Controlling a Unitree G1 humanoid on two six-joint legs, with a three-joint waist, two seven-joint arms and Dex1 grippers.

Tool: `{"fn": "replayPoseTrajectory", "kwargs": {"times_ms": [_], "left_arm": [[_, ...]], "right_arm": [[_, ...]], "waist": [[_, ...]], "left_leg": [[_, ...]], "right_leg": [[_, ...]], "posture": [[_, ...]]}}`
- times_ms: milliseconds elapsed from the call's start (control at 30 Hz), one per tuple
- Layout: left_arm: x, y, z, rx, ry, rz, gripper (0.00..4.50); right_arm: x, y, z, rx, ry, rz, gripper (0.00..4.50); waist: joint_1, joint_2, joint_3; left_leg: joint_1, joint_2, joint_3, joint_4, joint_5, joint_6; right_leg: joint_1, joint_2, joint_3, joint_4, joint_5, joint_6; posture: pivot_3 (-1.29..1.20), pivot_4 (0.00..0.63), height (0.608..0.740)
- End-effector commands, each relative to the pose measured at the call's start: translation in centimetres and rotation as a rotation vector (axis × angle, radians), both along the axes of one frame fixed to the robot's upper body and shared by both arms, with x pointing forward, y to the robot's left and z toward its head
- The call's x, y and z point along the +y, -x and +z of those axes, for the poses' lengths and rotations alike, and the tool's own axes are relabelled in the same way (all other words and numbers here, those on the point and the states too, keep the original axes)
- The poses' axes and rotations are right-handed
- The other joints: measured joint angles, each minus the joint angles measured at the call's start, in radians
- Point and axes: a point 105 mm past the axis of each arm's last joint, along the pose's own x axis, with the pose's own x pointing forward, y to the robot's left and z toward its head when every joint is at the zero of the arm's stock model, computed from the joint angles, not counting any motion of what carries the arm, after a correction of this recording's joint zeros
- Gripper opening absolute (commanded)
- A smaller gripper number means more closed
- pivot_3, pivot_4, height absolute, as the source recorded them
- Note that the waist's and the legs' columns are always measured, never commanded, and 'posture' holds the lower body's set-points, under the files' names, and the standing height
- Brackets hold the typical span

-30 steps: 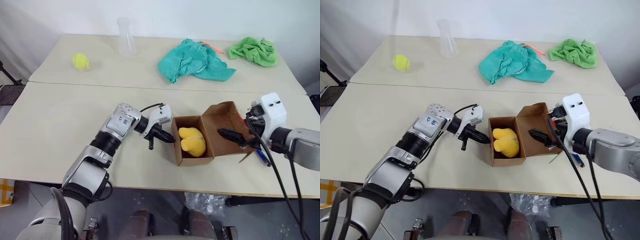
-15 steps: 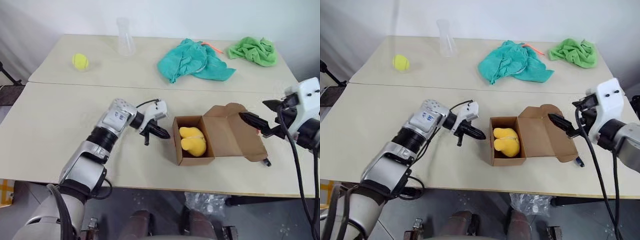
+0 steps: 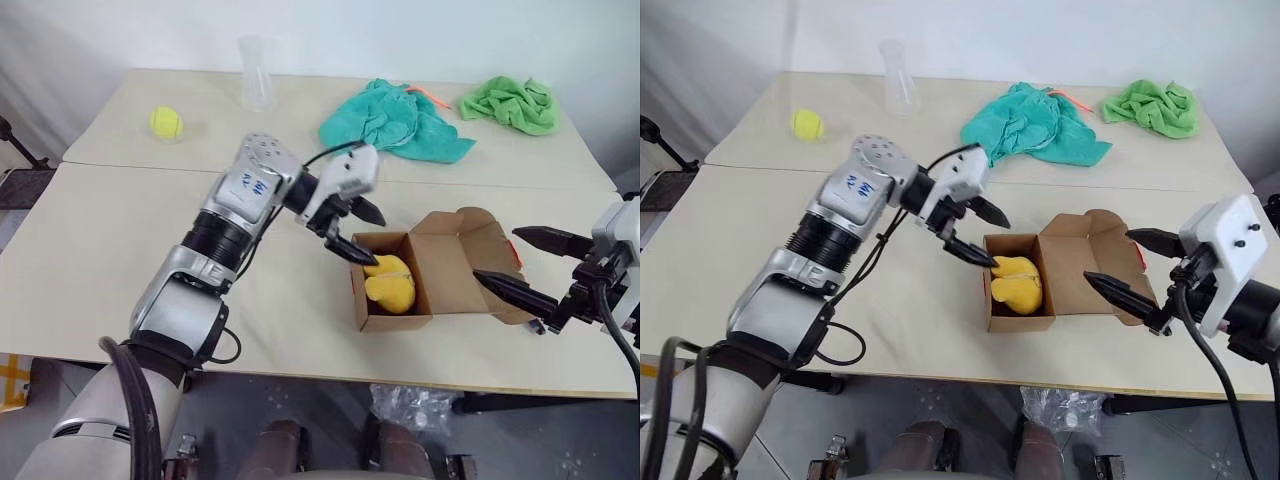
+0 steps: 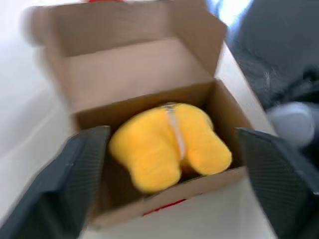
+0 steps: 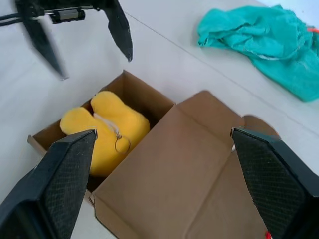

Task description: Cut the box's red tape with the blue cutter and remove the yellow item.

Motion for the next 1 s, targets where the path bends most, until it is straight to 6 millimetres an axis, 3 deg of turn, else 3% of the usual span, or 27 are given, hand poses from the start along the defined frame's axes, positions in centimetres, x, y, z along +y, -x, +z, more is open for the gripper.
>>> {"fn": "replayPoseTrajectory", "kwargs": {"times_ms": [33,200,400,500,767,933,1000], "left_arm": [[-1.2,0.9,-0.8,-0.088,-0.064,-0.097,4.47],[-1.5,1.7,-3.8,-0.175,-0.205,-0.2,4.47],[-2.4,0.8,-5.4,-0.278,-0.219,-0.213,4.47],[-3.0,0.6,-5.3,-0.277,-0.194,-0.205,3.85],[-3.3,0.1,-4.3,-0.289,-0.158,-0.193,1.43],[-4.0,0.2,-1.5,-0.266,-0.041,-0.176,0.12],[-3.9,0.3,0.5,-0.23,0.026,-0.15,0.01]], "right_arm": [[0.5,0.7,0.5,-0.074,-0.006,-0.015,4.5],[0.6,2.3,-0.9,-0.055,-0.019,-0.064,4.5],[0.9,2.7,-1.0,-0.078,-0.031,-0.091,4.5],[1.1,2.9,-0.9,-0.092,-0.044,-0.109,4.5],[0.9,2.9,-0.9,-0.088,-0.043,-0.123,4.5],[0.5,2.8,-0.7,-0.082,-0.03,-0.121,4.5],[0.2,2.8,-0.8,-0.073,-0.017,-0.121,4.5]], "waist": [[0.001,0.0,0.0],[0.006,0.0,0.0],[0.007,0.0,0.0],[0.007,0.0,0.0],[0.005,0.0,0.0],[0.008,0.0,0.0],[0.008,0.0,0.0]], "left_leg": [[0.0,0.0,0.0,0.0,0.0,0.0],[0.0,0.0,0.0,-0.001,0.0,0.0],[0.005,0.0,0.001,0.001,-0.001,0.002],[0.008,0.001,0.001,0.0,-0.002,0.003],[0.006,0.001,0.003,0.0,-0.002,0.003],[0.005,0.001,0.003,0.0,-0.003,0.004],[0.005,0.001,0.003,0.0,-0.003,0.005]], "right_leg": [[0.0,0.0,0.0,0.0,0.0,0.0],[-0.001,0.0,0.001,0.0,0.0,0.0],[0.004,-0.001,0.004,0.0,0.0,0.0],[0.006,-0.001,0.004,0.0,0.0,-0.001],[0.003,0.0,0.005,0.001,0.0,-0.001],[0.002,-0.001,0.005,0.0,0.0,-0.001],[0.001,0.0,0.005,0.0,0.0,-0.001]], "posture": [[0.0,0.15,0.74],[0.0,0.15,0.74],[0.0,0.15,0.74],[0.0,0.15,0.74],[0.0,0.15,0.74],[0.0,0.15,0.74],[0.0,0.15,0.74]]}}
